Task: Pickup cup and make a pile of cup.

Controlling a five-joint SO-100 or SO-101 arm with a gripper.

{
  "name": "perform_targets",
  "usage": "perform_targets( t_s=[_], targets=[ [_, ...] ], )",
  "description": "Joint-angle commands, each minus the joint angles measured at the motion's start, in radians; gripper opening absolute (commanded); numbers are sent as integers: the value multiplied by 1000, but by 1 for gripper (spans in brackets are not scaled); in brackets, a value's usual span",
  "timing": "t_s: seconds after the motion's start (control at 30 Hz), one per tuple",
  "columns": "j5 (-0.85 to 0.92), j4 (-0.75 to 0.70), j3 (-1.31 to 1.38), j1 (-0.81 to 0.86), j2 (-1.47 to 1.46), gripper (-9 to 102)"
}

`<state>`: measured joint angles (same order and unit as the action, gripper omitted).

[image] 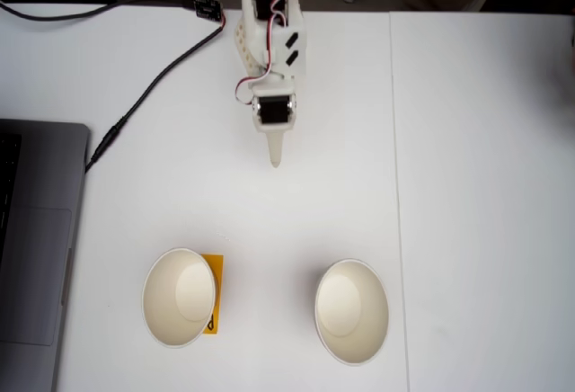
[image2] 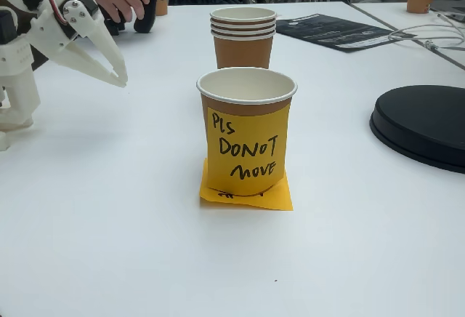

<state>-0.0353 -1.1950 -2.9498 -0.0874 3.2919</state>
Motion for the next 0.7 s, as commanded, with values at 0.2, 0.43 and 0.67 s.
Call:
perform_targets(
  t_s=[0.2,0.43,0.67],
  targets=[
    [9,21,29,-2,-9,-7],
    [5,23,29,-2,-9,-7],
    [11,23,29,-2,-9,-7]
  ],
)
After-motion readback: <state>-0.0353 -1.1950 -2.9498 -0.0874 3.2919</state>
